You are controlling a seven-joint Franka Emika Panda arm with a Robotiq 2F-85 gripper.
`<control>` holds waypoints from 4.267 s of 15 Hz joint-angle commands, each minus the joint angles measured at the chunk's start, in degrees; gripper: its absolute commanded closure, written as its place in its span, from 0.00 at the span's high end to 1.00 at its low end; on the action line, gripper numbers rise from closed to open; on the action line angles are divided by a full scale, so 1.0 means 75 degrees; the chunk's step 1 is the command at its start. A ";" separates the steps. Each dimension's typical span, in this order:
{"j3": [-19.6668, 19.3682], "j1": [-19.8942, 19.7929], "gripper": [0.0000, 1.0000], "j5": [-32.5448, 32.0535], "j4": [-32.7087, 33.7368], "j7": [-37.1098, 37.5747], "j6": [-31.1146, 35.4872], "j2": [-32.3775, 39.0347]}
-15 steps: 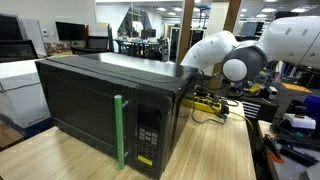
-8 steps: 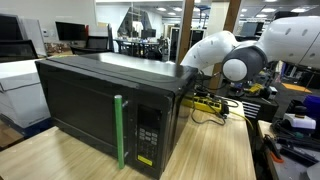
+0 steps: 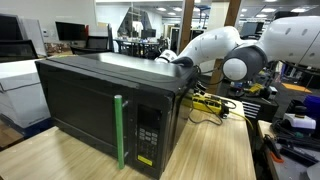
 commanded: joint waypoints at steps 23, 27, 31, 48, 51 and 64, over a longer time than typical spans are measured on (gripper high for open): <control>-0.0131 -0.0012 1.00 0.0312 0.1151 -0.0722 -0.2980 -0.0949; -0.0193 0.0235 1.00 -0.0479 0.1092 -0.1873 -0.4649 -0.0759; -0.0618 0.0534 1.00 -0.0341 -0.0692 -0.2184 -0.5010 -0.1209; -0.0146 0.0947 1.00 0.1413 -0.6294 0.0014 -0.0925 -0.5304; 0.0580 0.0602 1.00 0.0764 -0.7193 0.0701 0.0412 -0.6116; 0.0653 0.0321 1.00 0.1585 -1.2814 0.0846 0.4062 -0.9402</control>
